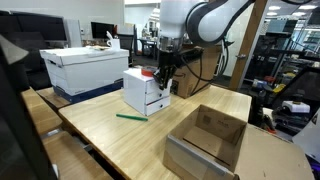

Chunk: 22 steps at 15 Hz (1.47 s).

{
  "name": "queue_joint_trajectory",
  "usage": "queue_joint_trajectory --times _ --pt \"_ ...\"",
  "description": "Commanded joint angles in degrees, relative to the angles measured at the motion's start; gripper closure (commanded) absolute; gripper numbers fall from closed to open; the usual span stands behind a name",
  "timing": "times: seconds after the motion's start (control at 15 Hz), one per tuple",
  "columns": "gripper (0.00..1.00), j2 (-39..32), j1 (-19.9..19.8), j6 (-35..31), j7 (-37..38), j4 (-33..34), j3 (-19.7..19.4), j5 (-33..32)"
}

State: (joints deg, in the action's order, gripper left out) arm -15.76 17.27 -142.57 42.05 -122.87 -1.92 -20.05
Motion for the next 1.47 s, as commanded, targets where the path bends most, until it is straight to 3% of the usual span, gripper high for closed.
queue_joint_trajectory --times 0.0,0.67,1.4 --pt "0.92 3.97 -1.91 -3.96 -0.46 -5.73 1.37 1.3" --pt "0.92 11.71 -3.94 -11.78 -0.04 -17.61 1.99 2.09" --pt "0.93 18.11 -6.74 -12.4 -7.67 -25.62 6.53 12.49"
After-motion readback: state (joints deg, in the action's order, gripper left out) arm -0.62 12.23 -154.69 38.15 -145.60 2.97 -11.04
